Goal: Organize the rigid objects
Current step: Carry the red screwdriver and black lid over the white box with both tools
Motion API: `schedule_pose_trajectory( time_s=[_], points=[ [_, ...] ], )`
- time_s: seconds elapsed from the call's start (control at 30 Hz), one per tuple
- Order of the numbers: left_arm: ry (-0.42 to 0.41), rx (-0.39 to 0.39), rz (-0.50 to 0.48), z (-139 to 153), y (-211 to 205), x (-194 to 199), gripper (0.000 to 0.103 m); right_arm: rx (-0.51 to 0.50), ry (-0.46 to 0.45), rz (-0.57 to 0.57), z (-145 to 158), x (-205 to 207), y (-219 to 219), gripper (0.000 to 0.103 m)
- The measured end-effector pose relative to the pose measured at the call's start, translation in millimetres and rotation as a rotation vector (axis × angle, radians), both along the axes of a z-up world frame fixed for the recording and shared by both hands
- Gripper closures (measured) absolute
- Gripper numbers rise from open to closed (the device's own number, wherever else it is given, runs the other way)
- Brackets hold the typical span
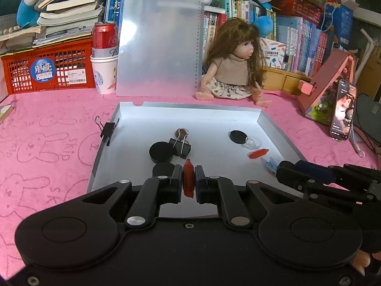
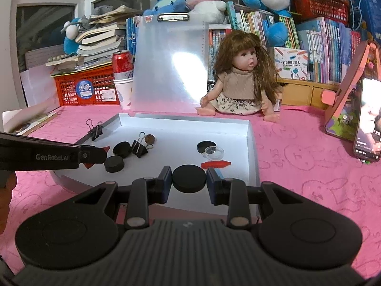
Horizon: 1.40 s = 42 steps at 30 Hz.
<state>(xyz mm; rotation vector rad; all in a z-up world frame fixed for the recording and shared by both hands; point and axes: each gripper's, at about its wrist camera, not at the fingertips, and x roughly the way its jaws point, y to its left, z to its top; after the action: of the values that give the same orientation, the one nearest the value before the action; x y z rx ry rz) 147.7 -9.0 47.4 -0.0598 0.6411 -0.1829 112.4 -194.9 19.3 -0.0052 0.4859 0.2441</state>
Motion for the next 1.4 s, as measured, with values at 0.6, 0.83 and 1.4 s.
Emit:
schedule_pose_trajectory(
  time_s=[0.6, 0.83, 1.4],
  points=[
    [0.074, 0.004, 0.037, -27.9, 1.6, 40.2, 0.093, 0.053, 0.120, -0.037, -14.5, 50.7, 2.2, 0.067],
    [0.058, 0.021, 0.032, -30.4, -3.0, 50.8, 0.093, 0.066, 0.131, -0.025, -16.3, 61.1, 7.8, 0.067],
    [0.081, -0.107, -0.063, -29.1, 2.2, 62.6, 0.093, 0.103, 0.173, -0.021, -24.1, 78.6, 7.1, 0.066]
  ],
)
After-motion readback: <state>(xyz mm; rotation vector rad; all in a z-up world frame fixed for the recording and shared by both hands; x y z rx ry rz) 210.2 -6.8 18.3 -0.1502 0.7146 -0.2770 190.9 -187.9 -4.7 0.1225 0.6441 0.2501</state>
